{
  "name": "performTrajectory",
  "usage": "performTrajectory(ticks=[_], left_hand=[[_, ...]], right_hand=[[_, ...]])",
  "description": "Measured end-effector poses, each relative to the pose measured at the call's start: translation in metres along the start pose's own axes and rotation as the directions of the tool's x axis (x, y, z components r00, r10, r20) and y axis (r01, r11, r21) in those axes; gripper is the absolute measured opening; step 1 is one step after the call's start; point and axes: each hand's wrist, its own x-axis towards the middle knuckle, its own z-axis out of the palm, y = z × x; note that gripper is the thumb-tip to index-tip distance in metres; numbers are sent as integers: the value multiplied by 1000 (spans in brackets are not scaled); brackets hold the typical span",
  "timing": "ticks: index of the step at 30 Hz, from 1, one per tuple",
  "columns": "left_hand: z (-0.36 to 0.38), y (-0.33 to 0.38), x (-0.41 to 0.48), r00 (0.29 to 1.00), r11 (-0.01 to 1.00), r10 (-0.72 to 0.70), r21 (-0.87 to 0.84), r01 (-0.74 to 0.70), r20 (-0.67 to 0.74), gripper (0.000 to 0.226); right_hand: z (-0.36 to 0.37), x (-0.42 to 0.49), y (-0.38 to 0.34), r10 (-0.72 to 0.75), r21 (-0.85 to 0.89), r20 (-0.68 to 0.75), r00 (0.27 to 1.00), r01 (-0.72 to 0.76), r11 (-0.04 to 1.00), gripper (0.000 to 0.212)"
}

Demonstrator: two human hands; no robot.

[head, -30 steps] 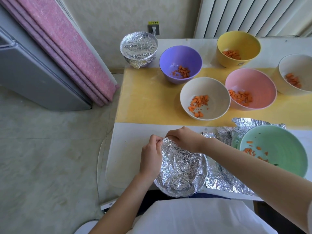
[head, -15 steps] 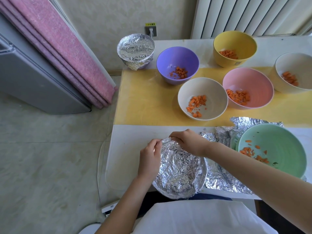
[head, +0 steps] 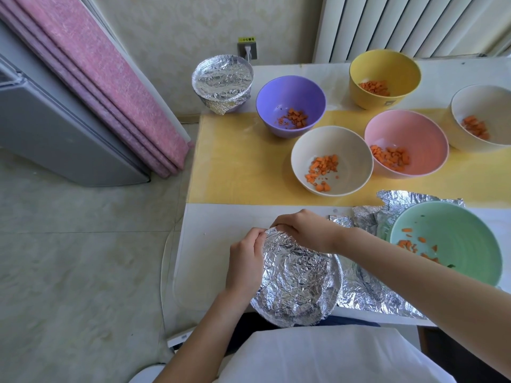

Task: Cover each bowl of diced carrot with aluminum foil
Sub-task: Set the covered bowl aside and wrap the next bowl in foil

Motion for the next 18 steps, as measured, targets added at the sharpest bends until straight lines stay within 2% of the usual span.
performTrajectory(ticks=[3, 9, 14, 18], left_hand=[[-1, 1, 0, 999, 1000, -10, 4, 11, -37, 18], [1, 1, -1, 998, 999, -42, 9, 43, -38, 19], [-2, -3, -3, 997, 998, -65, -13, 64, -49, 19], [-4, -7, -3, 994, 993, -113, -31, 113, 9, 20]], right_hand=[[-5, -1, -4, 45, 56, 11, 999, -46, 997, 30], [0, -4, 2, 87, 13, 16, 996, -88, 996, 30], [2, -8, 1, 136, 87, 5, 991, -136, 987, 30], [5, -16, 8, 189, 94, -25, 982, -186, 978, 28]])
